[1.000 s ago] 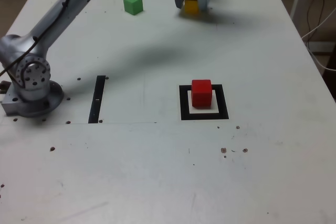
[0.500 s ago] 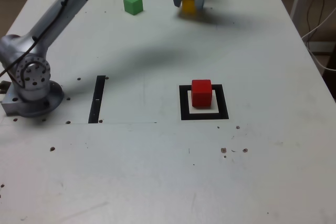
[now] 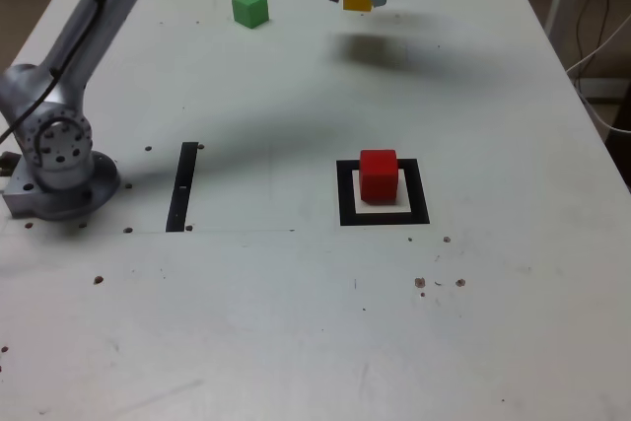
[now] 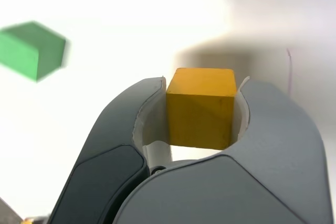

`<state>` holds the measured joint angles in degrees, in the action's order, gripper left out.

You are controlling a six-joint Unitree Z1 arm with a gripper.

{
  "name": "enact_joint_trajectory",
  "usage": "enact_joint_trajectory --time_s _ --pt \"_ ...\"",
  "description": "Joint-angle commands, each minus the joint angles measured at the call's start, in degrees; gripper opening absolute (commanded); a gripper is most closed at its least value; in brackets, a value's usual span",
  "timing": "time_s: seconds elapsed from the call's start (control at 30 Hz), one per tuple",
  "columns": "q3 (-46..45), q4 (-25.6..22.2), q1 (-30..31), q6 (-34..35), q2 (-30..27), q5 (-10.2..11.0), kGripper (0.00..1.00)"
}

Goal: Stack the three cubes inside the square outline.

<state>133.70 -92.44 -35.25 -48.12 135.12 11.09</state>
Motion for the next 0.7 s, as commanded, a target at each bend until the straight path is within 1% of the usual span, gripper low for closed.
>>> enact_joint_trajectory --time_s 0.0,0.37,0.67 --pt "-3.5 0.1 1.7 2.2 -3.3 -0.3 0.33" --pt "-18.6 4.0 9.3 11.7 -14.7 -1.0 0.33" --pt "-26.9 6.3 15.8 19.0 -20.8 -3.3 0.33"
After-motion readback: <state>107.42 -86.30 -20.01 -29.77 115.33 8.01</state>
